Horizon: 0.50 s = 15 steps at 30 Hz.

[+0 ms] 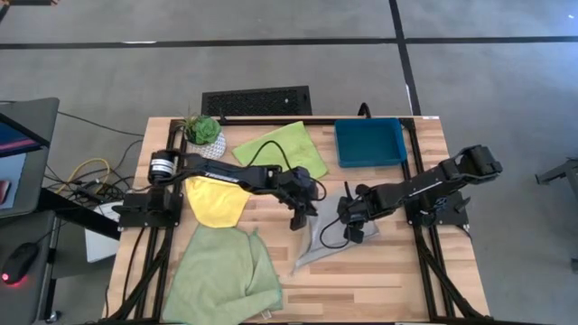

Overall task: Fold microfiber towels
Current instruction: Fold the gray microfiber towel

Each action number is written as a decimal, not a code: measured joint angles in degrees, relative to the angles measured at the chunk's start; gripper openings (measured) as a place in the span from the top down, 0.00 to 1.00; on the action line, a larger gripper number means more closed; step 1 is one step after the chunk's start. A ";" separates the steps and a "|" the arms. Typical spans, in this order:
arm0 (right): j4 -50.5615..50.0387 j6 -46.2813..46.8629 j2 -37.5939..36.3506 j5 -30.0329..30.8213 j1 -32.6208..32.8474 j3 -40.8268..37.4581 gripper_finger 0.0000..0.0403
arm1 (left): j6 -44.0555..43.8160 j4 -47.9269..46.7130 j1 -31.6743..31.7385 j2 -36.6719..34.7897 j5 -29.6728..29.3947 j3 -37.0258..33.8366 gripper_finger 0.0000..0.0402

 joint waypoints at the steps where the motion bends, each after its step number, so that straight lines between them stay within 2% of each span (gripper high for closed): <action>1: -0.41 -0.02 -0.02 0.00 0.17 0.02 0.72 | 0.06 0.04 0.05 0.49 -0.02 1.12 1.00; 6: -3.59 0.01 -2.46 -0.11 0.91 0.02 0.72 | 0.31 0.11 0.42 2.99 -0.07 6.11 1.00; 15: -8.59 1.48 -12.78 0.17 3.15 0.13 0.72 | 0.11 -0.75 1.64 8.00 -0.13 11.47 1.00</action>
